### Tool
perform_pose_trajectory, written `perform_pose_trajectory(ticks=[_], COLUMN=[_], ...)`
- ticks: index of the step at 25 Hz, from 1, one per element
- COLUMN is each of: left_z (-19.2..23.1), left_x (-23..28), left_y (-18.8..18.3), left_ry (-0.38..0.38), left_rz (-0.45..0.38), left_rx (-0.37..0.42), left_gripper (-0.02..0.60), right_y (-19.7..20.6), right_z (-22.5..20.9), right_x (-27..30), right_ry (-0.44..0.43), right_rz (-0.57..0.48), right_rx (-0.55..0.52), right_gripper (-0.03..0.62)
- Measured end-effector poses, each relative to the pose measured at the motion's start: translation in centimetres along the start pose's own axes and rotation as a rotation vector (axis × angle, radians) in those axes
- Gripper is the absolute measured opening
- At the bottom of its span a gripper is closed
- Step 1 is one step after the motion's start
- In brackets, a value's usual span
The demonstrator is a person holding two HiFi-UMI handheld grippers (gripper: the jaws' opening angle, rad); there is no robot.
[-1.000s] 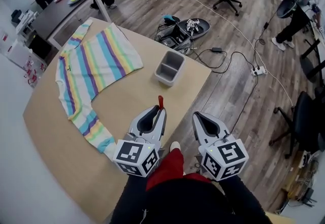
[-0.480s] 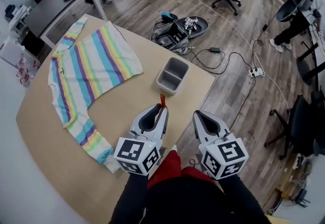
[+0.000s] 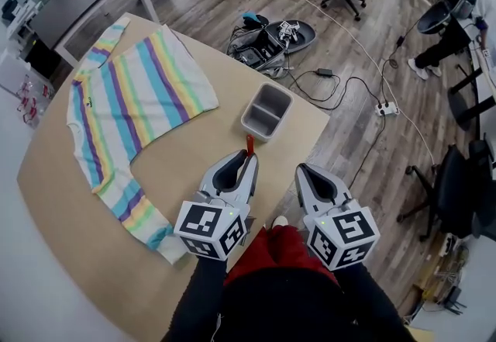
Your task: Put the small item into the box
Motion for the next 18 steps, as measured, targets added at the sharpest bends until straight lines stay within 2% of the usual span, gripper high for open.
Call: perform_pose_trajectory(ticks=[10, 18], left_z=[0.7, 0.6], left_x=[-0.1, 1.6], left_y=[-0.3, -0.7], left_ry=[-0.039, -0.111], left_rz=[-0.014, -0.018], left_rx=[0.000, 0.000], left_gripper=[0.069, 0.069], right_y=[-0.8, -2.2], right_z=[-0.1, -3.3], right_x=[1.3, 3.4], right_ry=[-0.038, -0.093], right_rz=[0.005, 0.006], right_rx=[-0.043, -0.049], right_gripper=[0.008, 0.008])
Point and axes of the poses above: the fingertips, and each gripper's own axes: x forward along the fingers, z to its left, y out of its underside, the point moved 5 cm from there along -x, backward along the fingers, and after that the axes turned 3 degrees about -y, right-handed, at the moved point
